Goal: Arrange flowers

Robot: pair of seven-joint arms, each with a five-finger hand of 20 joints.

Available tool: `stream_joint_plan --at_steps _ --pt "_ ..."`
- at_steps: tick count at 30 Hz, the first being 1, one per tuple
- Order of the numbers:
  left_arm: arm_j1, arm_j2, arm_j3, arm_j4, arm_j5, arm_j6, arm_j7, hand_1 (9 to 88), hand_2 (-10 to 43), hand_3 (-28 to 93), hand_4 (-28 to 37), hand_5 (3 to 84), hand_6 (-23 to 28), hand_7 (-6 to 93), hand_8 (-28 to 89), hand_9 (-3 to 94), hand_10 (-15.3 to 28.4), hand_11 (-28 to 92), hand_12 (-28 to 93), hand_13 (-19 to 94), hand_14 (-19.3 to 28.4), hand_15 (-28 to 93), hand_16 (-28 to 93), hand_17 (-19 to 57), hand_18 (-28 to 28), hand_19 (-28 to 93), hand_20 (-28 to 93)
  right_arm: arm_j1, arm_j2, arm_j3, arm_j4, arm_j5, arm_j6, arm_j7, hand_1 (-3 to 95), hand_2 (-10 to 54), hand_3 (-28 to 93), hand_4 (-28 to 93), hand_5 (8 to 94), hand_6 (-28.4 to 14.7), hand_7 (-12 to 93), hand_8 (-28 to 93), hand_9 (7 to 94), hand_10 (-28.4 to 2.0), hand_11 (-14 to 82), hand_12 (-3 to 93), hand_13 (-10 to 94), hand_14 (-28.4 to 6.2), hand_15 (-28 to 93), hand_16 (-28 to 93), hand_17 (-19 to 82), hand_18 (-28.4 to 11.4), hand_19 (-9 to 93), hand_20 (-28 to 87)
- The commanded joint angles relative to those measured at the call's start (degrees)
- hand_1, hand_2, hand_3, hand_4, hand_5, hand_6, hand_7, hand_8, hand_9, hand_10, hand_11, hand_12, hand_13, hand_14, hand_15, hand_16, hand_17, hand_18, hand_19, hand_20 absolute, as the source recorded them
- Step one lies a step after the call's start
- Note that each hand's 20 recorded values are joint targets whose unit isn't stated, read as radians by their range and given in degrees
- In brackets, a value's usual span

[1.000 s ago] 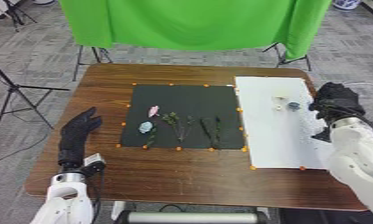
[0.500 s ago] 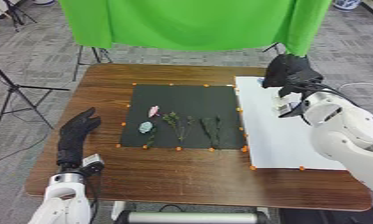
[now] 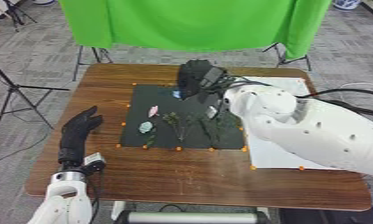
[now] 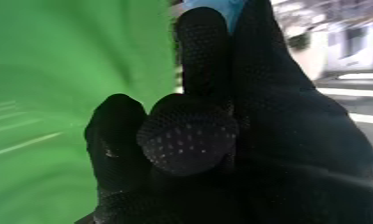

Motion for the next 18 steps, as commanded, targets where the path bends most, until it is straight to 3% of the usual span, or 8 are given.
stream_joint_plan --at_steps 1,7,18 --pt "-0.61 -0.31 0.48 0.86 -0.23 -1.26 -0.86 22.0 -9.5 71 -28.3 48.6 0.3 15.9 -9 51.5 13.4 21 10 40 16.9 22 -3 4.2 12.0 7 15 -1.33 -8.95 -0.16 5.33 -0.83 -3.78 -1.26 59.7 -9.5 64 -21 79.1 1.6 29 5 92.4 -8.3 7.0 36.6 93 -0.8 60 30 66 -12.1 93 56" --pt "-0.62 -0.21 0.55 0.77 -0.40 -1.41 -1.27 21.9 -9.5 71 -28.3 48.2 0.1 15.4 -9 51.3 13.1 20 10 39 16.8 22 -3 4.2 12.0 6 15 -3.14 -11.40 -0.15 9.79 -2.60 -5.41 -0.35 58.6 -9.5 66 -23 79.1 2.1 29 4 92.6 -8.4 6.8 36.2 93 -0.9 61 30 66 -12.0 93 57" --pt "-1.71 0.03 1.43 1.39 -0.54 -1.86 -1.55 22.1 -9.5 71 -28.3 47.8 0.0 14.5 -9 50.8 12.8 19 10 39 16.6 20 -2 3.9 12.4 7 15 -5.31 -14.63 0.92 16.09 -4.28 -5.65 0.89 57.0 -9.5 69 -25 78.3 2.6 30 3 91.9 -8.1 6.8 36.1 93 -0.9 61 30 66 -12.2 93 57"
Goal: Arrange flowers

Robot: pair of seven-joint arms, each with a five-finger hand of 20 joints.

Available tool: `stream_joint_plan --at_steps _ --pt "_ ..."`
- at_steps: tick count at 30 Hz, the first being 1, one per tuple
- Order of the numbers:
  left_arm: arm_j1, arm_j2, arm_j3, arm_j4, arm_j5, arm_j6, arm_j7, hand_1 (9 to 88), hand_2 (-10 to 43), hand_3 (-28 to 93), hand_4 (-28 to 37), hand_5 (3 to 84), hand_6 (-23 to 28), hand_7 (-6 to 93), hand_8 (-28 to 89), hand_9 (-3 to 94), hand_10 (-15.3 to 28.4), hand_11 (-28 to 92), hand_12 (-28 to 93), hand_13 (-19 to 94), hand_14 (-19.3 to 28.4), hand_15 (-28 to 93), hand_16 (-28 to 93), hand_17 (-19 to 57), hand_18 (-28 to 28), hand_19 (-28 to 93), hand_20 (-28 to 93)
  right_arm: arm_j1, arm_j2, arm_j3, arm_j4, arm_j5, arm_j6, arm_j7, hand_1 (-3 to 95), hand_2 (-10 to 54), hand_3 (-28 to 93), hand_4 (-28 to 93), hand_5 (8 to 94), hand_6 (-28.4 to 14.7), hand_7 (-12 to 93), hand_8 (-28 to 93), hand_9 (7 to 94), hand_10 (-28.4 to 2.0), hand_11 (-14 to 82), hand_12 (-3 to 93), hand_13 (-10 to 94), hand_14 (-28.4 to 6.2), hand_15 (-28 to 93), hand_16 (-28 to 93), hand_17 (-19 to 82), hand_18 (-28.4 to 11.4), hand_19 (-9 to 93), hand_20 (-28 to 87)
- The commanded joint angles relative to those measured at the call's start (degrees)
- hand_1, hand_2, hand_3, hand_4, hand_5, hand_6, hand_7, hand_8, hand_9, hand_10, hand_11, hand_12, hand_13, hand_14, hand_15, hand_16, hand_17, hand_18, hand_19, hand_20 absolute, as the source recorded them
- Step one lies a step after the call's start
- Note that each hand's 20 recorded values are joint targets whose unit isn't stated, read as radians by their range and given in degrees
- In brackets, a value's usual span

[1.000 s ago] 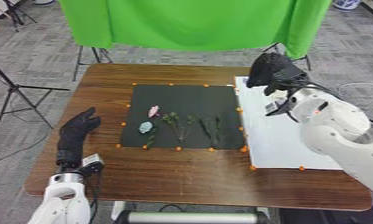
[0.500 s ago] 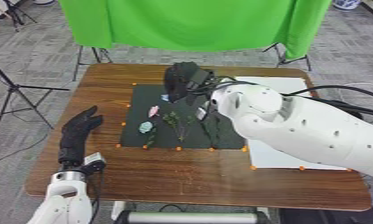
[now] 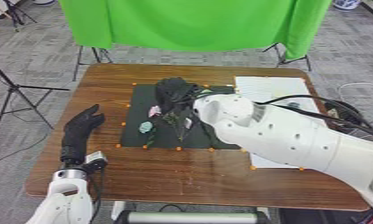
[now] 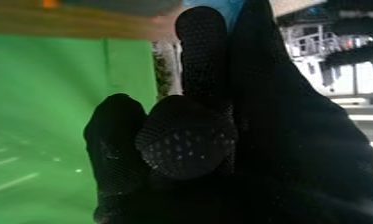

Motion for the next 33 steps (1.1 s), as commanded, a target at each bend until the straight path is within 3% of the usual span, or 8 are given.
stream_joint_plan --at_steps 1,11,33 --pt "-0.91 0.10 1.15 0.83 -0.26 -1.13 -0.75 22.1 -9.5 71 -28.3 47.8 0.0 14.5 -9 50.7 12.8 19 10 39 16.5 20 -2 3.8 12.4 7 15 -0.90 -1.87 0.64 3.41 -2.15 -0.19 1.44 57.1 -9.5 69 -25 78.0 2.6 31 3 91.8 -8.2 6.8 36.2 93 -1.0 61 30 66 -12.2 93 58" --pt "-1.22 0.14 1.50 0.92 -0.08 -1.39 -1.13 22.0 -9.5 71 -28.3 47.5 0.3 13.8 -9 50.3 12.8 19 10 39 16.6 20 -2 3.6 12.6 7 15 -1.45 -4.23 2.09 6.92 -2.91 0.45 2.40 56.2 -9.5 70 -24 77.6 2.6 31 3 91.3 -8.3 6.8 36.3 93 -1.0 61 30 66 -12.4 93 58" --pt "-1.69 0.01 1.41 1.15 -0.09 -2.04 -1.01 22.2 -9.5 71 -28.3 46.7 0.0 13.0 -8 49.6 12.5 17 11 38 16.5 19 0 3.1 13.0 6 15 -1.20 -3.81 1.71 5.92 -2.90 -3.99 4.08 50.4 -9.5 72 -22 71.2 4.4 32 1 84.6 -7.4 6.3 33.4 91 -1.6 62 29 64 -12.7 93 58"
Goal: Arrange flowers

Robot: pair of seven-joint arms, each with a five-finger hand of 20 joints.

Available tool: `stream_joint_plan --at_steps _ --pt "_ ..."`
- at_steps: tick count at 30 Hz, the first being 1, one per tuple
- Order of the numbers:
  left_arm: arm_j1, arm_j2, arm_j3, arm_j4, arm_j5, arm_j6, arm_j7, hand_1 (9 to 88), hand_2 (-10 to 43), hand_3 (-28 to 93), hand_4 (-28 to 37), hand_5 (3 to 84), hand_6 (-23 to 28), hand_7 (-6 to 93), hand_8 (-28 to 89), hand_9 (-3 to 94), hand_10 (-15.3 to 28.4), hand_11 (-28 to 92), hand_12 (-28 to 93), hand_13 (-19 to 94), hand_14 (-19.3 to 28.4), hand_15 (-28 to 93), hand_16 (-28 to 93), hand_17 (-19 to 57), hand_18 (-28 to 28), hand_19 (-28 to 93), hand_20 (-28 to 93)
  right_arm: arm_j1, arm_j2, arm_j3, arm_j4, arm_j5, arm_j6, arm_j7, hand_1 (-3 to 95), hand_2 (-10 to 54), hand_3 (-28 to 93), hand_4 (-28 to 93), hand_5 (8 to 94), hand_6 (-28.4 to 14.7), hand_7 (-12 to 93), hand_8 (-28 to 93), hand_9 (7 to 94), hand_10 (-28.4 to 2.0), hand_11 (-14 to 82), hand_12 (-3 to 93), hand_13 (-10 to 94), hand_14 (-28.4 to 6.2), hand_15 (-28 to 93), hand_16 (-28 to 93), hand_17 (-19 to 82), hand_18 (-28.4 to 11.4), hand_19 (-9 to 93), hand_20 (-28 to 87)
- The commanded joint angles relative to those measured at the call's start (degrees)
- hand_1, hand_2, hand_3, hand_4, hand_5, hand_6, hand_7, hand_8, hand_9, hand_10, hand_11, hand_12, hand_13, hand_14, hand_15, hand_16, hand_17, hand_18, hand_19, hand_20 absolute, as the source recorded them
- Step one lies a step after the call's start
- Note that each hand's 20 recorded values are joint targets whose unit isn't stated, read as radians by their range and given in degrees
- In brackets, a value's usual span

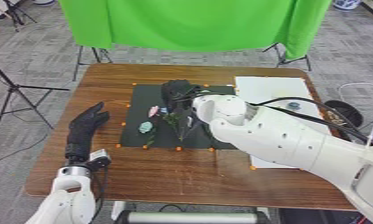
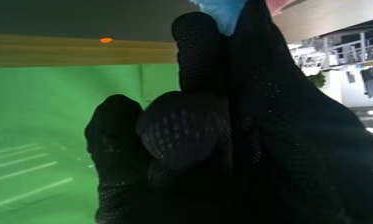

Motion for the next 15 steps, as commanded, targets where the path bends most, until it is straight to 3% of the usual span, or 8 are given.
stream_joint_plan --at_steps 1,10,15 --pt "0.17 -0.21 0.13 0.25 -0.14 -0.79 -0.44 22.2 -9.5 71 -28.3 46.7 0.0 13.0 -8 49.6 12.5 17 11 38 16.4 19 0 3.1 13.0 6 15 0.66 0.24 -0.35 -0.68 -1.81 -1.76 0.20 50.4 -9.5 72 -22 71.0 4.4 32 1 84.3 -7.4 6.2 33.2 91 -1.6 62 29 64 -12.8 93 58" --pt "0.51 -0.11 -0.13 0.08 -0.13 -0.77 -0.60 22.2 -9.5 71 -28.3 46.6 0.0 12.9 -8 49.4 12.6 17 11 38 16.3 18 0 3.0 13.2 6 15 1.62 0.97 0.21 -1.93 -1.73 -5.34 1.38 48.7 -9.5 72 -21 66.0 4.5 33 1 78.7 -7.5 10.3 29.3 90 -1.7 63 29 63 -12.9 93 58" --pt "0.39 -0.23 -0.02 0.08 0.05 -0.99 -0.71 22.4 -9.5 71 -28.3 46.6 0.0 12.8 -8 49.4 12.5 17 11 38 16.3 18 0 3.0 13.2 6 15 2.02 2.18 2.74 -3.25 -2.75 -9.30 1.73 42.1 -9.5 78 -21 61.6 4.8 27 -2 70.7 -9.4 17.4 19.2 88 -2.4 64 28 61 -13.3 93 58"
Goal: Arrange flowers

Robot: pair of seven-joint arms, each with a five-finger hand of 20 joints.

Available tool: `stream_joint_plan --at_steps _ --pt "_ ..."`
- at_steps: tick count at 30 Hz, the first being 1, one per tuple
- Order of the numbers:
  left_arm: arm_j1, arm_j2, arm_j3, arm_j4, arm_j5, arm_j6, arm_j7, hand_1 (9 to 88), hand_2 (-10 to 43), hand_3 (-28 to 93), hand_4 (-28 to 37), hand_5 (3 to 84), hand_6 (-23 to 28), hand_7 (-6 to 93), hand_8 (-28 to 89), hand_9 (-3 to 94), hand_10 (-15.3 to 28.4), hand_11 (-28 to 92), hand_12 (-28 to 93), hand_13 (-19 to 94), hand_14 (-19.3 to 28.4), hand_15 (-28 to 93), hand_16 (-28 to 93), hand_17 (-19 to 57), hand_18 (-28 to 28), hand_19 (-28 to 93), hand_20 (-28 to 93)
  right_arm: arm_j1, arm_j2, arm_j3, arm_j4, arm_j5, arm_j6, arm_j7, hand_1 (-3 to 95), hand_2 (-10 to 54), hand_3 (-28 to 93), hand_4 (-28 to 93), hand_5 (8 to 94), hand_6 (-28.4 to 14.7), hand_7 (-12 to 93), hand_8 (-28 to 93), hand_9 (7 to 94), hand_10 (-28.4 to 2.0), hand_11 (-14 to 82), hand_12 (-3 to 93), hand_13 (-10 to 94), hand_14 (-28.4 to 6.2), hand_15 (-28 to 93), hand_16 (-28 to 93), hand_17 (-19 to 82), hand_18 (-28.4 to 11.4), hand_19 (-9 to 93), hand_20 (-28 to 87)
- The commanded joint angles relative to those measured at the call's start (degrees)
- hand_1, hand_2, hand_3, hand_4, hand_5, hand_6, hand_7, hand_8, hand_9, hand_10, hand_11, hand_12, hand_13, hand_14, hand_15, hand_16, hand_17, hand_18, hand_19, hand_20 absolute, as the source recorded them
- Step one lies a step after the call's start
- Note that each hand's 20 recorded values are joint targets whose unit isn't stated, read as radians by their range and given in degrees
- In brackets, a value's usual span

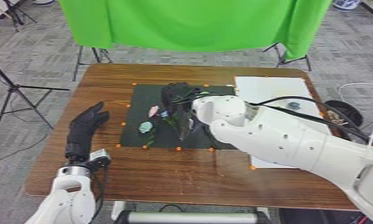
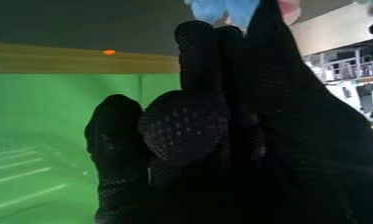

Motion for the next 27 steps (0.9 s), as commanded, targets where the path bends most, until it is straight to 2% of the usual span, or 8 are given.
stream_joint_plan --at_steps 1,5,8,11,13,20,27 --pt "0.56 -0.24 -0.07 0.01 0.03 -0.74 -0.67 22.3 -9.5 71 -28.3 46.6 0.0 12.8 -8 49.4 12.5 17 11 38 16.3 18 0 3.0 13.2 6 15 1.81 1.95 3.49 -2.42 -1.36 -5.44 1.26 41.5 -9.5 79 -21 61.1 4.9 27 -3 70.2 -9.6 17.6 18.7 88 -2.4 64 28 61 -13.5 93 58" --pt "0.82 -0.07 -0.46 -0.04 0.11 -0.95 -0.80 22.4 -9.5 71 -28.3 46.8 0.0 13.0 -8 49.8 12.6 17 11 38 16.3 18 0 3.0 13.3 6 15 1.99 7.06 7.62 -8.14 -1.87 -4.83 2.40 38.5 -9.5 80 -21 60.0 4.7 26 -12 68.8 -10.0 16.9 18.6 87 -2.7 63 28 60 -13.7 93 56" --pt "1.26 -0.11 -0.79 -0.25 -0.01 -0.72 -0.75 22.3 -9.5 71 -28.3 47.0 0.2 13.2 -8 50.0 12.6 18 11 38 16.4 19 0 3.0 13.3 6 15 0.27 12.99 11.76 -13.29 -2.02 -3.29 3.85 36.4 -9.5 80 -22 58.7 3.9 25 -13 67.6 -10.7 16.1 18.5 86 -3.1 63 28 59 -14.0 93 56" --pt "2.02 -0.05 -1.39 -0.42 -0.03 -0.61 -0.82 22.2 -9.5 71 -28.3 47.4 0.2 13.9 -8 50.2 12.8 18 11 38 16.5 19 0 3.0 13.3 7 15 -3.19 18.53 17.47 -17.47 -0.21 -5.46 6.30 32.1 -9.5 78 -21 57.9 2.8 22 -11 66.3 -11.4 14.7 18.6 85 -3.8 63 28 58 -14.5 93 55" --pt "3.14 -0.10 -1.99 -0.96 -0.12 -0.23 -0.97 22.2 -9.5 71 -28.3 47.5 0.2 14.2 -8 50.3 12.9 19 11 38 16.6 20 0 3.0 13.3 7 15 -5.84 20.92 21.07 -18.82 0.06 -6.90 7.96 29.2 -9.5 77 -20 57.1 2.0 20 -10 65.1 -12.0 13.8 18.7 84 -4.7 63 28 56 -15.0 93 54" --pt "2.78 0.01 -1.71 -0.66 0.03 -0.56 -0.75 22.2 -9.5 71 -28.3 47.8 0.4 14.6 -9 50.5 13.1 19 10 38 16.7 20 -1 2.9 13.4 7 15 -14.67 26.09 29.44 -18.28 -0.51 -8.47 12.65 24.3 -9.5 72 -17 54.7 0.0 15 -8 62.4 -13.7 11.5 18.8 82 -6.4 63 28 55 -16.7 93 53" --pt "2.25 -0.13 -1.11 -0.54 0.36 -0.65 -0.87 22.2 -9.5 71 -28.3 47.9 0.4 15.0 -9 50.5 13.2 20 10 38 16.7 21 -1 2.9 13.4 7 15 -18.40 27.56 29.84 -15.78 -1.90 -10.30 14.40 25.2 -9.5 71 -16 54.9 -0.1 15 -8 62.2 -14.3 11.3 18.8 81 -6.7 63 27 54 -17.0 93 52"
